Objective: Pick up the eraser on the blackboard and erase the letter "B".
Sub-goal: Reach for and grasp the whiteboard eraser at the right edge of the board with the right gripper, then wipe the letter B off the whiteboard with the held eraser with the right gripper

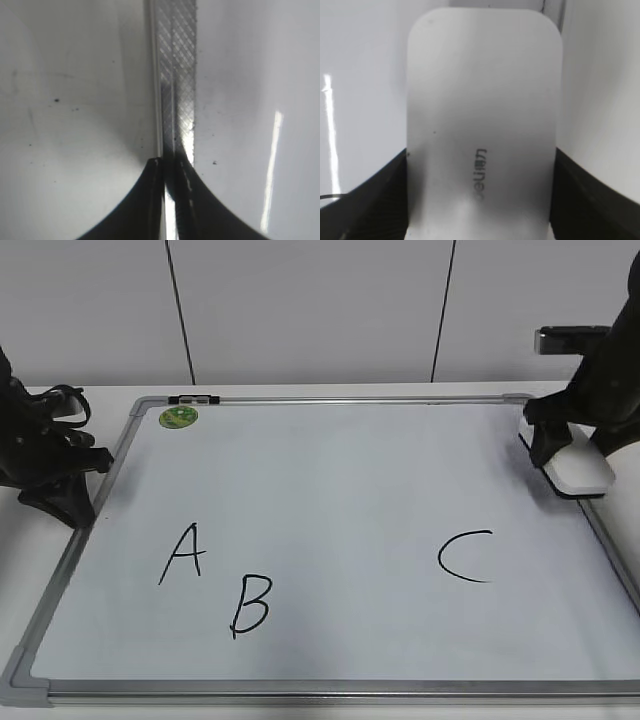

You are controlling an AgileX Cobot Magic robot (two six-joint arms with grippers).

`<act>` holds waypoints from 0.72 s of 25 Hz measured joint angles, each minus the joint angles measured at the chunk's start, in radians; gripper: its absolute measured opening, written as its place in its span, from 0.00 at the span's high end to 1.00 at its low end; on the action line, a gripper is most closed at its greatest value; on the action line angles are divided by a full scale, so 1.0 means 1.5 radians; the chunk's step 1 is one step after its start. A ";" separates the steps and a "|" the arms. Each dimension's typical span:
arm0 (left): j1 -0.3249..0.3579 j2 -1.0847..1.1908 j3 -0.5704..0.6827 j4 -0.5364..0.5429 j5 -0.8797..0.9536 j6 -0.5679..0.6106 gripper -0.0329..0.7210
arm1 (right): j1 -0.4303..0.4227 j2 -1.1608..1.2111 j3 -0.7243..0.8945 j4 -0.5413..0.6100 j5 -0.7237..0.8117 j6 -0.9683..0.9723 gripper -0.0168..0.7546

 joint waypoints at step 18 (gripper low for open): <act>0.000 0.000 0.000 -0.005 -0.001 0.000 0.90 | 0.369 -0.063 -0.014 -0.005 0.055 -0.076 0.28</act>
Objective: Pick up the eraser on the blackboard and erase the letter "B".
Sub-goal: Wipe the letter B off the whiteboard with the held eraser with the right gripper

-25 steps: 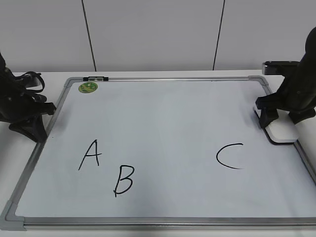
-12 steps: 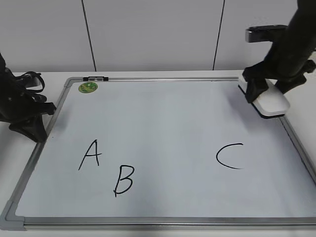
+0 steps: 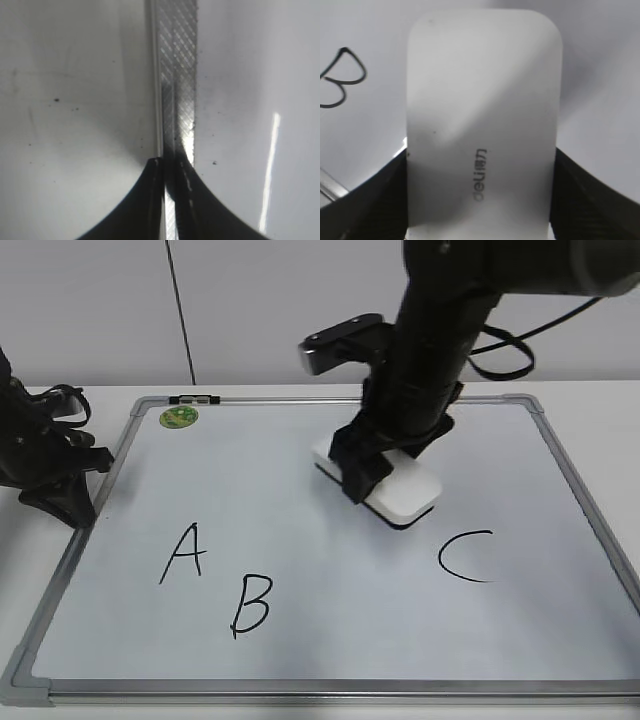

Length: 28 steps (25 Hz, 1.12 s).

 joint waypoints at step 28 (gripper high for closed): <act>0.000 0.000 0.000 -0.004 0.000 0.000 0.90 | 0.108 0.050 0.173 0.034 -0.258 -0.149 0.28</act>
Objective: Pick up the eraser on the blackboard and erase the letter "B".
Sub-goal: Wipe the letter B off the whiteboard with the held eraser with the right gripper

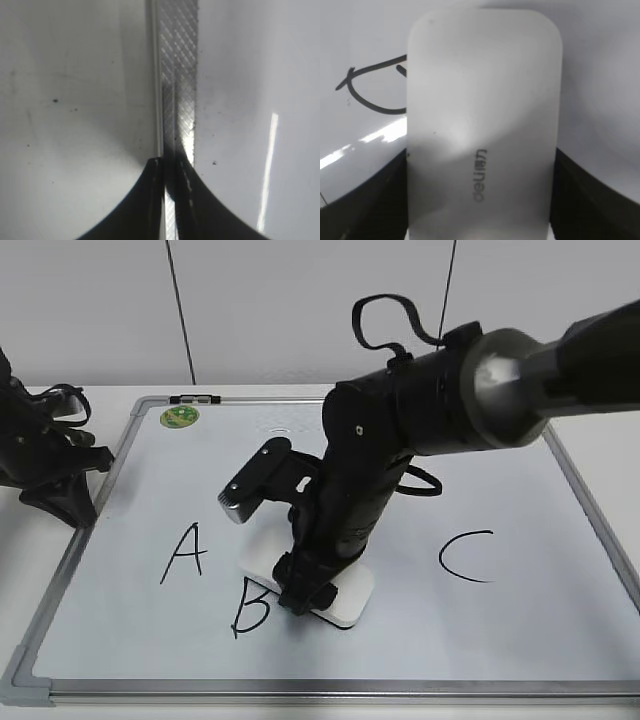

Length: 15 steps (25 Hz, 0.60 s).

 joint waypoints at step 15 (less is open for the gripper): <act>0.000 0.000 0.000 -0.001 0.000 0.000 0.90 | 0.000 0.054 -0.077 -0.022 0.016 -0.003 0.28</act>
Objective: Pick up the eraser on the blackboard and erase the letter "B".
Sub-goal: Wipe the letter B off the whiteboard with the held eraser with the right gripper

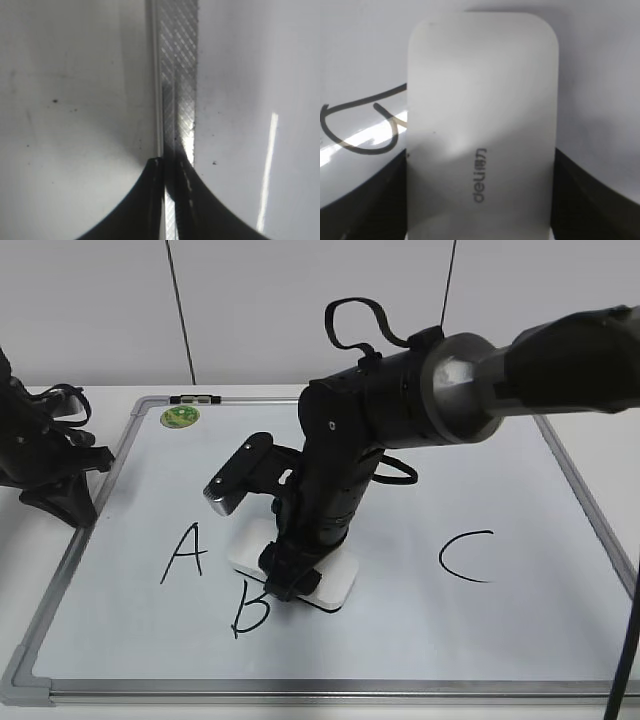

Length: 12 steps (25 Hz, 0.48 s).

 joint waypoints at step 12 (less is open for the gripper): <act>0.000 0.000 0.000 0.000 0.000 0.000 0.90 | 0.006 0.011 -0.019 -0.007 0.044 0.000 0.28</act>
